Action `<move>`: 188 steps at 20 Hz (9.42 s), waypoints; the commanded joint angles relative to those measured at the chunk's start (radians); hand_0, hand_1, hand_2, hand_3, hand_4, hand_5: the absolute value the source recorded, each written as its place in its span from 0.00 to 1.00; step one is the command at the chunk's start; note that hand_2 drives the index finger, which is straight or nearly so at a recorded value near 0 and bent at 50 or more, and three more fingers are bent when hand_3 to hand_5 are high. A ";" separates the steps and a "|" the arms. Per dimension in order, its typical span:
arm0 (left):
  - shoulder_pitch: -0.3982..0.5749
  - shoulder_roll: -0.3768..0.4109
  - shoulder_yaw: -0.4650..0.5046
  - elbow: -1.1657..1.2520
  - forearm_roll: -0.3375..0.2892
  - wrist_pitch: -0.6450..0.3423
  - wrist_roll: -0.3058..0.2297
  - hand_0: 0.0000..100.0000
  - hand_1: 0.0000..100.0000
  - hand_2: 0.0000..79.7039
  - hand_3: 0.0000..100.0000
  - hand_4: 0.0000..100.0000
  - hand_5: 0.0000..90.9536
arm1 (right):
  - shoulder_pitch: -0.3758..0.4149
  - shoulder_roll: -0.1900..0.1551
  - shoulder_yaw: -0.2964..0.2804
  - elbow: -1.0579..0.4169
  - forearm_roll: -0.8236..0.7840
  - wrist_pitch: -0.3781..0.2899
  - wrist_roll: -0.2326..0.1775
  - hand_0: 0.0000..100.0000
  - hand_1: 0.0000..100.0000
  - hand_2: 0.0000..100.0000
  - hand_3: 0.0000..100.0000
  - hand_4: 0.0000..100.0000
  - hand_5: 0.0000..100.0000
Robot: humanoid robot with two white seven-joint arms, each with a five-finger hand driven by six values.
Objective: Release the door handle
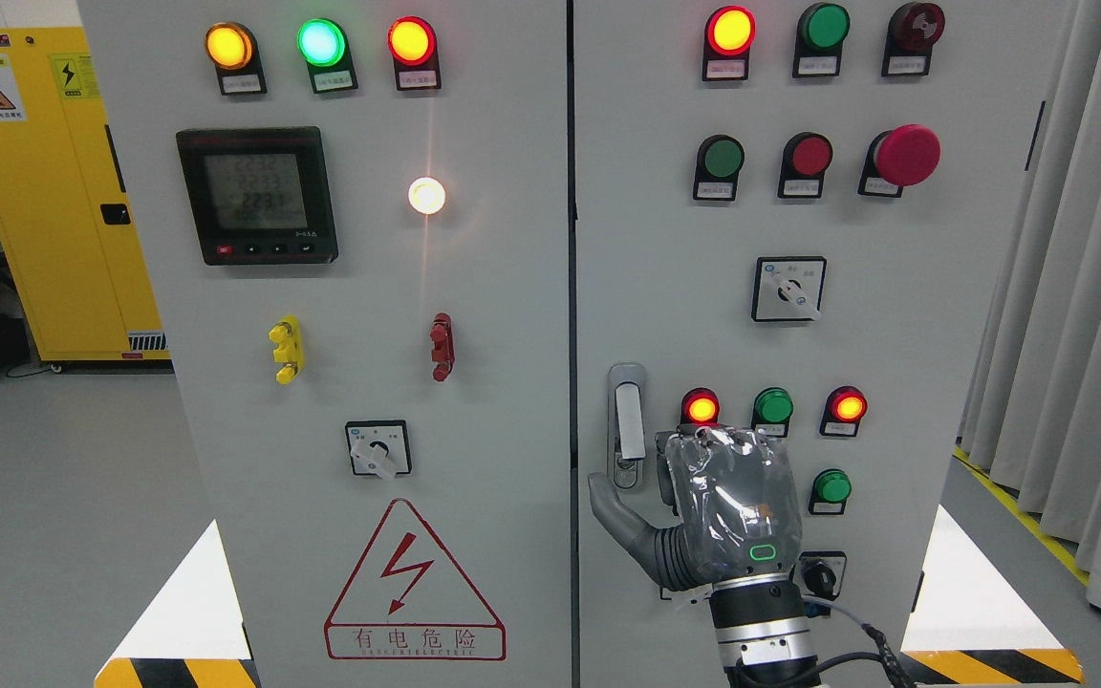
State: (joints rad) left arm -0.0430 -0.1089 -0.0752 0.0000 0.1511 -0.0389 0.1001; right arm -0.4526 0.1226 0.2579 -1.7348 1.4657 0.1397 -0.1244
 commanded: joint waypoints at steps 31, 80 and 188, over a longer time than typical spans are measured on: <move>0.000 0.000 0.000 -0.012 -0.001 0.001 0.000 0.12 0.56 0.00 0.00 0.00 0.00 | -0.034 0.005 -0.005 0.044 -0.001 0.012 0.000 0.47 0.34 0.95 1.00 1.00 1.00; 0.000 0.000 0.000 -0.012 0.001 0.001 0.000 0.12 0.56 0.00 0.00 0.00 0.00 | -0.011 0.003 -0.031 0.018 -0.001 0.024 -0.003 0.37 0.32 0.95 1.00 1.00 1.00; 0.000 0.000 0.000 -0.012 0.001 0.001 0.000 0.12 0.56 0.00 0.00 0.00 0.00 | -0.024 0.002 -0.089 -0.008 -0.012 0.034 -0.001 0.49 0.37 0.94 1.00 1.00 1.00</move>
State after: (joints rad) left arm -0.0430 -0.1087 -0.0752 0.0000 0.1515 -0.0389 0.1001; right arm -0.4769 0.1241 0.1792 -1.7426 1.4551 0.1740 -0.1256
